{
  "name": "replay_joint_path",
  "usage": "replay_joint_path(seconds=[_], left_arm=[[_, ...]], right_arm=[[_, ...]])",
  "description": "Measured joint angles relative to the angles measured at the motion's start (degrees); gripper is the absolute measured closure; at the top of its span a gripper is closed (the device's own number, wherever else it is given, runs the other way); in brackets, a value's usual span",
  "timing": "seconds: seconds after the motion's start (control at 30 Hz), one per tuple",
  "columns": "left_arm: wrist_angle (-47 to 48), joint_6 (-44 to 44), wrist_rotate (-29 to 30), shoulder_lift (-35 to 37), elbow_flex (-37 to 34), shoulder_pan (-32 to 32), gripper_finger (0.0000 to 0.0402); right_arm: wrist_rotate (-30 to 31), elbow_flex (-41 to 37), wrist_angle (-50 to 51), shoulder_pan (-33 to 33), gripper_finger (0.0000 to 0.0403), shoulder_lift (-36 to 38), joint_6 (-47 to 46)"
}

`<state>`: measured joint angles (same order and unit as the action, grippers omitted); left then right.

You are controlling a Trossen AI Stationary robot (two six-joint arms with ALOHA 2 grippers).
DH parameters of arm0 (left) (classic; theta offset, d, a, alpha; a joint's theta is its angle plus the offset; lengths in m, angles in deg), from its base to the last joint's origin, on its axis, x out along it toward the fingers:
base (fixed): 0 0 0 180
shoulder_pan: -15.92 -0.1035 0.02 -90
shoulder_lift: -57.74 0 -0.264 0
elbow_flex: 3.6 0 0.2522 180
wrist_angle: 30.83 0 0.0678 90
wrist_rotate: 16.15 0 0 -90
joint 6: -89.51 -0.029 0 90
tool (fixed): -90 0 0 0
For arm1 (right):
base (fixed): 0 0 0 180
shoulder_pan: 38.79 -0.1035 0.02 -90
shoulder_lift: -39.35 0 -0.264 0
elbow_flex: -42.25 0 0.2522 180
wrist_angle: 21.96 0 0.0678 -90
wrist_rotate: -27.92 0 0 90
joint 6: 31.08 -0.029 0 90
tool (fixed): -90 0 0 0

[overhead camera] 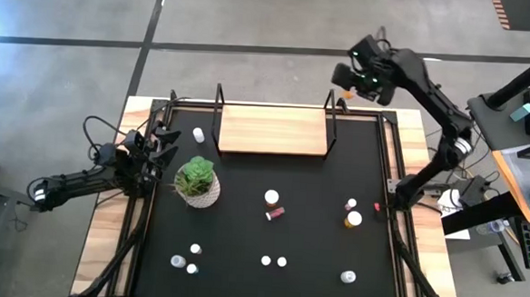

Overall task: Pick and place medicine bottles onto shelf by color
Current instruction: Put the top orange pill bottle on the shelf

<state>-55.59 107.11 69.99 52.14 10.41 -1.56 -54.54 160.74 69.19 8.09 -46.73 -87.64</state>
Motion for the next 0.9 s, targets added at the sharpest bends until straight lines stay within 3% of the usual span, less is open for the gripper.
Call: replay_joint_path(seconds=[0.43, 0.9], left_arm=[[0.0, 0.01, 0.0, 0.0, -0.01, -0.02, 0.0168], [-0.01, 0.0, 0.0, -0.01, 0.0, -0.02, 0.0168]], right_arm=[[-1.5, 20.04, 9.35, -5.3, 0.0211, -16.46, 22.99], [-2.0, 21.68, 9.31, -10.14, 0.0202, -22.14, 55.46]])
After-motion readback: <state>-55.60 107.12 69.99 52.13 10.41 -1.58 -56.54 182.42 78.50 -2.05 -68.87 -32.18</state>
